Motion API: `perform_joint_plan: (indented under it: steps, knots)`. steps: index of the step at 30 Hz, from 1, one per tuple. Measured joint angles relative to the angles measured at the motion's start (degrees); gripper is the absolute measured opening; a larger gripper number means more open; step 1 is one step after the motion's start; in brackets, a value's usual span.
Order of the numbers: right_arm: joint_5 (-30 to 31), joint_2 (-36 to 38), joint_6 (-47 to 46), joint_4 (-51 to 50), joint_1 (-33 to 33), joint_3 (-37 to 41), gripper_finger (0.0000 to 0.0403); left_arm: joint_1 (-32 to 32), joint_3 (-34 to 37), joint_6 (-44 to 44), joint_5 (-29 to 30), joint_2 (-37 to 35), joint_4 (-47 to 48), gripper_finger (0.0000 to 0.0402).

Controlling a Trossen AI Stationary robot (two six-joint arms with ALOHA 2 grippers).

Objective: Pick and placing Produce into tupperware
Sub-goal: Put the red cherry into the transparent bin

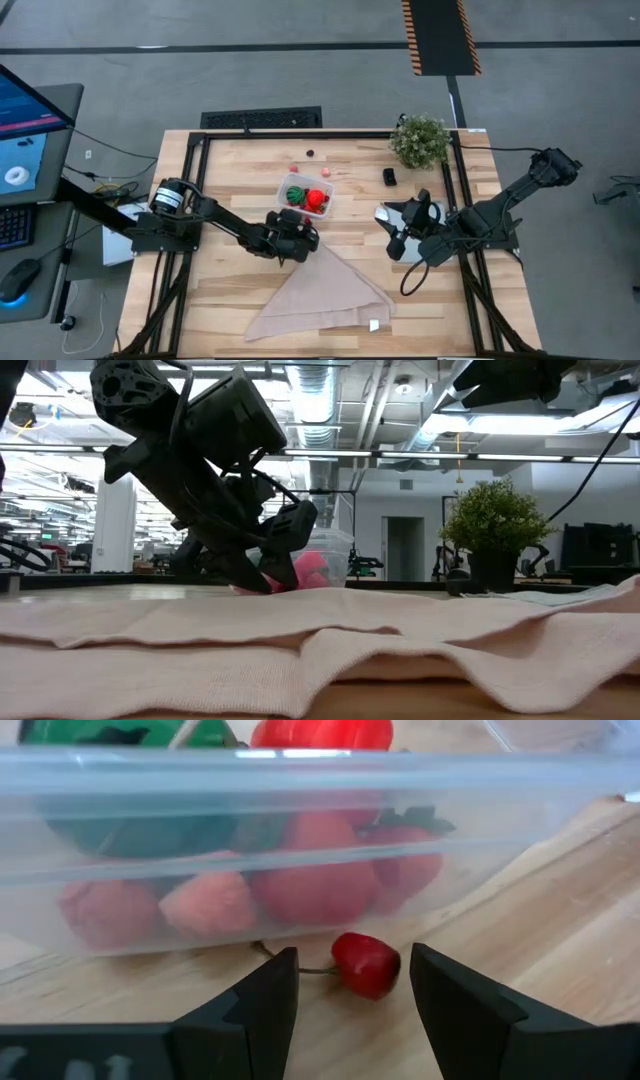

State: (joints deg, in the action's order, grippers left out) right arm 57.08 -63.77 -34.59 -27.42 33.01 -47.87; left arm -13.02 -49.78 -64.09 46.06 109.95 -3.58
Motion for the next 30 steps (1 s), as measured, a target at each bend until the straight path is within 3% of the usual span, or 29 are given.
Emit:
perform_joint_plan:
  steps: [9,23,30]
  knots:
    - [0.0,0.0,0.0,0.0,0.0,0.0,0.025,0.9,0.0,0.1,-2.3,0.0,0.3,0.0178]
    - [0.0,0.0,-0.4,0.0,0.0,0.0,0.025,-2.3,0.0,-1.5,-3.7,0.0,3.2,0.0074]
    - [0.0,0.0,-0.5,0.0,0.0,0.0,0.025,-4.6,0.0,-1.9,-2.7,0.0,2.8,0.0067]
